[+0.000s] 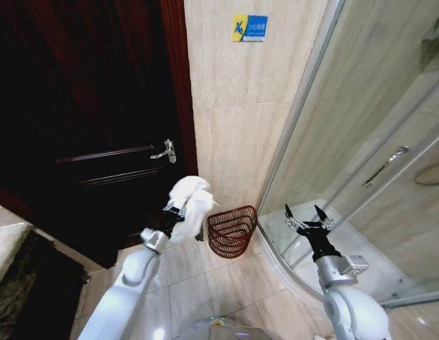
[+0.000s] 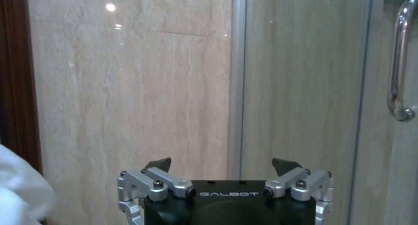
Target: Discard the used towel into the hamper.
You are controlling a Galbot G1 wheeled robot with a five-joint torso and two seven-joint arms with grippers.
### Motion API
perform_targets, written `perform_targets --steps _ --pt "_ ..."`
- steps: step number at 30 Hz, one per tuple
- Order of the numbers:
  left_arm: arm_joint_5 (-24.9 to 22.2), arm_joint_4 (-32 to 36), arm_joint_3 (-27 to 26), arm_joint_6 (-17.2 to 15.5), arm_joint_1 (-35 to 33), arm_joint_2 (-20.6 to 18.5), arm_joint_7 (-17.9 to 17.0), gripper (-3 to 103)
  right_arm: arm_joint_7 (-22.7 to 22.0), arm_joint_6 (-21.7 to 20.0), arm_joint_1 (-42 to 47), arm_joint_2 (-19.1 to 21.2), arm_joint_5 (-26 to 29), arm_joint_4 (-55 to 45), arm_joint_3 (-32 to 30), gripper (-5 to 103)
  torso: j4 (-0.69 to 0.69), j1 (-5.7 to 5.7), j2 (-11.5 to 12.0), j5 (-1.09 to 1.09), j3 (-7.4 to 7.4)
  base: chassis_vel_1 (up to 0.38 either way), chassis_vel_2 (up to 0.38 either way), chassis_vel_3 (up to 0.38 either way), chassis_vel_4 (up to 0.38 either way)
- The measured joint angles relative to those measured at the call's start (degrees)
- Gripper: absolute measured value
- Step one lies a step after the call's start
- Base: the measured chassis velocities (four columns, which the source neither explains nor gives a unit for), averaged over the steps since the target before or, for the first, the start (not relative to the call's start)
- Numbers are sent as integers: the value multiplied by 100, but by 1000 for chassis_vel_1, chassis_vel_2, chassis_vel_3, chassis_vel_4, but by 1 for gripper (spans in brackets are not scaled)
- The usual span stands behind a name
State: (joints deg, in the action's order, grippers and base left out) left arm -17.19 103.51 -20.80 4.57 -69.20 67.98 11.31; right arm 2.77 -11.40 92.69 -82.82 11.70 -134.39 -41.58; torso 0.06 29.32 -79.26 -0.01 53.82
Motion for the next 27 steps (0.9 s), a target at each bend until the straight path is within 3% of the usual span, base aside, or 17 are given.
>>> perform_targets --steps 7,12,13,19,23,27 --pt "-294 -1319 944 109 1332 61 193 11 -97 -36 37 -164 -256 -48 -2 100 -1 0 0 1 0 0 0 0 0" --pt "-306 -2550 1681 324 2258 408 180 11 -188 -117 23 -238 -359 -127 2 100 -1 1 0 1 0 0 0 0 0" --pt "-306 -2550 1681 324 2258 408 180 11 -188 -117 23 -238 -359 -127 2 100 -1 1 0 1 0 0 0 0 0" --pt "109 -4152 1980 893 3257 1044 -38 11 -319 -125 98 -232 -385 -247 -38 100 0 1 0 2 0 0 0 0 0" --pt "259 -4838 1992 1048 3600 1372 -192 11 -366 -133 164 -188 -390 -339 -32 100 0 1 0 3 0 0 0 0 0" --pt "383 -5424 1957 1311 3854 1695 -85 11 -382 -172 179 -137 -391 -412 2 100 0 0 1 3 0 0 0 0 0"
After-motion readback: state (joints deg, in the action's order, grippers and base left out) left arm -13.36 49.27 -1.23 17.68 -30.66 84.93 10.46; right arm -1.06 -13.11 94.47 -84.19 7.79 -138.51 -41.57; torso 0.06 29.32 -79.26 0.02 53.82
